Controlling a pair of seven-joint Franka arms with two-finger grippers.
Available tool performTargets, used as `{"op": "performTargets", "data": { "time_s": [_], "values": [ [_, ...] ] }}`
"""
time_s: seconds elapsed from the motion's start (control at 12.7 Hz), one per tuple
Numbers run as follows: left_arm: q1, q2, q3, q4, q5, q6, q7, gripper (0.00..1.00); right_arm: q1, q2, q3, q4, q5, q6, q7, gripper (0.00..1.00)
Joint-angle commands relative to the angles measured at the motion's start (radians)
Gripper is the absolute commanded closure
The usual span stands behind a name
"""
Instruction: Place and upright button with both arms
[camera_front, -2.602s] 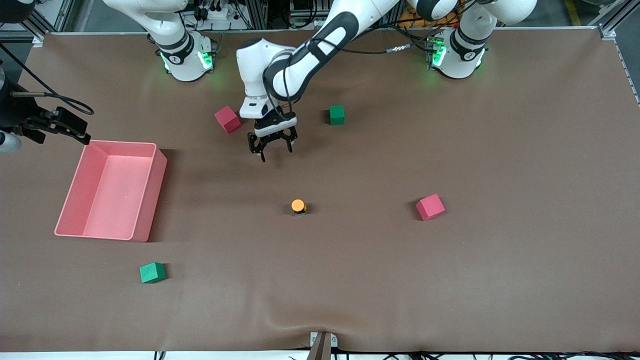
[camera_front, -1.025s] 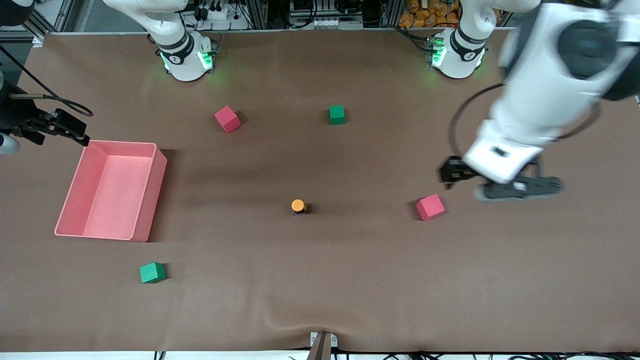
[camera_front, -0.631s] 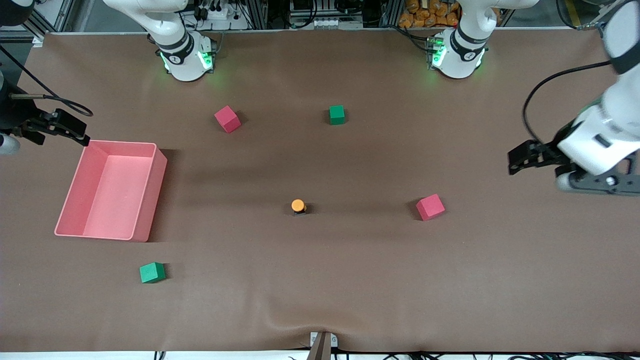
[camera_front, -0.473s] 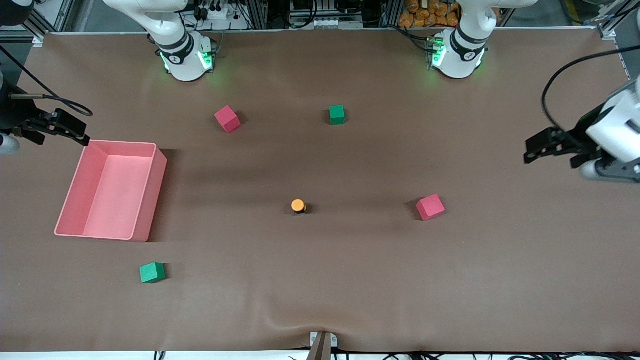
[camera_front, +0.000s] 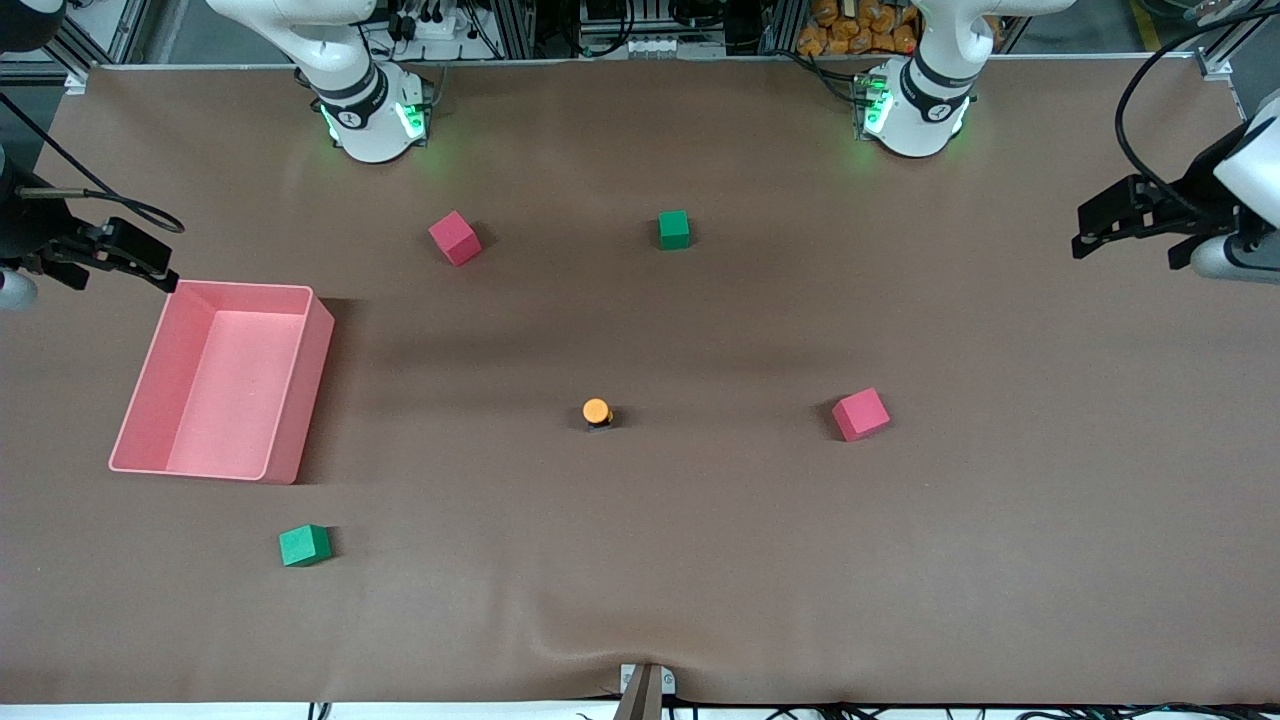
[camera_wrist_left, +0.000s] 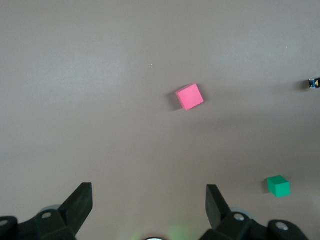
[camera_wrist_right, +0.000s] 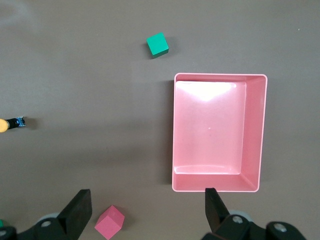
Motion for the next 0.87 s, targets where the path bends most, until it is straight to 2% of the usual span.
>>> {"op": "performTargets", "data": {
  "time_s": [0.0,0.39,0.79],
  "values": [
    [0.008,-0.011,0.001,-0.013,0.067,-0.004,0.078,0.00,-0.027,0.006,0.017,0.016,0.018,-0.010,-0.014,0.00],
    [0.006,-0.002,0.001,-0.018,0.052,0.031,0.055,0.00,-0.027,0.006,0.017,0.018,0.020,-0.008,-0.014,0.00],
    [0.049,-0.010,-0.006,-0.028,0.042,0.038,0.007,0.00,-0.027,0.006,0.017,0.018,0.018,-0.007,-0.014,0.00]
  ]
}}
